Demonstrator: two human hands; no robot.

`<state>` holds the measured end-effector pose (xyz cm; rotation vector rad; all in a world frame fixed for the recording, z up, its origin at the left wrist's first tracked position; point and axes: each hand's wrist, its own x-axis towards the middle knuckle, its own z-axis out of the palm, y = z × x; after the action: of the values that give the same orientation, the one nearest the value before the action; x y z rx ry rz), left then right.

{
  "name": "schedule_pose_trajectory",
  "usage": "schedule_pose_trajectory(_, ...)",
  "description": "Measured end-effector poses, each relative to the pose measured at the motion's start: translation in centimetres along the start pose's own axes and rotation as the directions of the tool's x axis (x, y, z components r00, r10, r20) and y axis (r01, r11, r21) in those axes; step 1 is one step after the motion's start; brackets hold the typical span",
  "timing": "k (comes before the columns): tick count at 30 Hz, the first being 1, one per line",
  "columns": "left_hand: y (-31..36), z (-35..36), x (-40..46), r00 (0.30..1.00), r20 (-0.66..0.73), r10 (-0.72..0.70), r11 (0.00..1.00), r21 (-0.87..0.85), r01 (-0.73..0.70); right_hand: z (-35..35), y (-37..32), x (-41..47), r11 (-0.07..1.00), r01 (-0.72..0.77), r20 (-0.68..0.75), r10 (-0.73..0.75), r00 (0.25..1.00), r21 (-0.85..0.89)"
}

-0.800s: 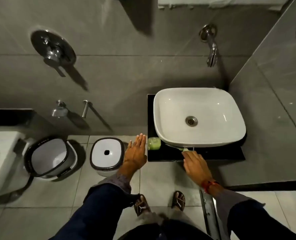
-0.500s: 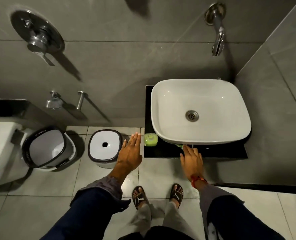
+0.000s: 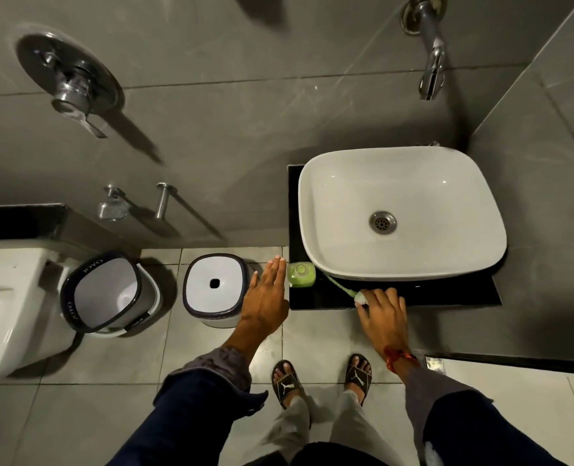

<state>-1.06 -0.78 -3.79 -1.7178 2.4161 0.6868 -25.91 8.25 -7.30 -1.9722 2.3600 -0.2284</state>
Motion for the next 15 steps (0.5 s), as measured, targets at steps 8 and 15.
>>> schedule_pose_trajectory(8, 0.5, 0.3, -0.3, 0.998, -0.043, 0.049, 0.998, -0.031, -0.05, -5.8, -1.8, -0.3, 0.951, 0.15, -0.301, -0.064, 0.952, 0.27)
schedule_pose_trajectory(15, 0.6, 0.6, -0.4, 0.997, -0.06, 0.057, 0.996, -0.062, -0.061, -8.6, -5.5, 2.2, 0.893, 0.155, -0.311, -0.017, 0.95, 0.423)
